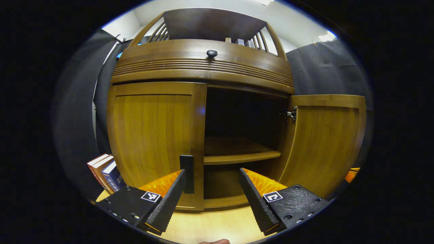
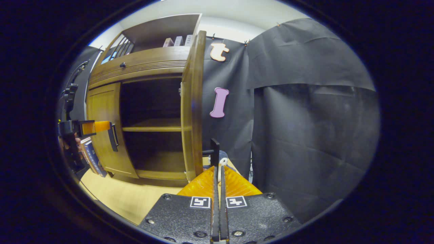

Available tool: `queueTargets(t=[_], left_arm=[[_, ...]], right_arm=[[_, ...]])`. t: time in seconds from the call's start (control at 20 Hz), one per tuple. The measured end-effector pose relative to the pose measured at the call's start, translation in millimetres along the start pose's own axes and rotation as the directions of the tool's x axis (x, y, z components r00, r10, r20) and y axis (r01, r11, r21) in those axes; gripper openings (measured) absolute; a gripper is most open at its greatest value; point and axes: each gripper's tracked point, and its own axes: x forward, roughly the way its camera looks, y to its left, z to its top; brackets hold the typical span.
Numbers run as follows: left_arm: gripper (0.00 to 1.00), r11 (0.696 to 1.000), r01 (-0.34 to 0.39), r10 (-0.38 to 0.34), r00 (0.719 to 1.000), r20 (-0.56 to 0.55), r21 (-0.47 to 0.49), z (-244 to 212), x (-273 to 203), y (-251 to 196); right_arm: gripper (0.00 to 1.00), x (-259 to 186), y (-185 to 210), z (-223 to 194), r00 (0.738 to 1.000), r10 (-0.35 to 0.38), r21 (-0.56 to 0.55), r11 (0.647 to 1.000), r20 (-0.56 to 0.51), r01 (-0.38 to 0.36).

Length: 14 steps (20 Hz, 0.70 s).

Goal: Open the right door of the double-door shoe cabinet with the right hand, and open the left door with the left hand.

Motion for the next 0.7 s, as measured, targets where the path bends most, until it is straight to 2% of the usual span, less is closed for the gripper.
queueTargets(t=[0.2, 0.4, 0.45, 0.5, 0.55, 0.6, 0.7], left_arm=[[0.94, 0.996, -0.063, 0.063, 0.998, -0.002, 0.056, -7.0, 13.6, 19.4], [0.94, 0.998, -0.061, 0.062, 0.997, -0.038, 0.035, -15.8, 25.3, 25.0], [0.83, 0.997, -0.063, 0.064, 0.997, -0.036, 0.037, -17.8, 30.6, 27.4], [0.93, 0.997, -0.067, 0.069, 0.997, -0.036, 0.042, -19.3, 39.7, 32.2], [0.82, 0.997, -0.068, 0.069, 0.997, -0.035, 0.041, -18.8, 46.4, 34.2], [0.81, 0.997, -0.067, 0.068, 0.997, -0.043, 0.040, -23.7, 52.8, 39.1], [0.63, 0.996, -0.081, 0.083, 0.996, -0.044, 0.043, -26.7, 57.2, 44.8]], right_arm=[[0.04, -9.4, 3.1, 8.6, 1.000, -0.005, -0.023, 1.000, 0.023, 0.006], [0.04, -16.4, 5.3, 11.3, 0.999, -0.017, -0.017, 1.000, 0.029, 0.017], [0.04, -18.6, 5.2, 11.5, 0.999, -0.014, -0.015, 1.000, 0.032, 0.014], [0.06, -23.1, 6.3, 12.1, 0.999, -0.011, -0.015, 1.000, 0.033, 0.012], [0.10, -27.9, 7.0, 9.5, 0.999, -0.012, -0.016, 1.000, 0.035, 0.013], [0.19, -30.5, 9.1, 9.2, 0.999, -0.010, -0.020, 1.000, 0.037, 0.011], [0.27, -32.6, 14.2, 9.5, 0.999, -0.004, -0.028, 1.000, 0.039, 0.005]])
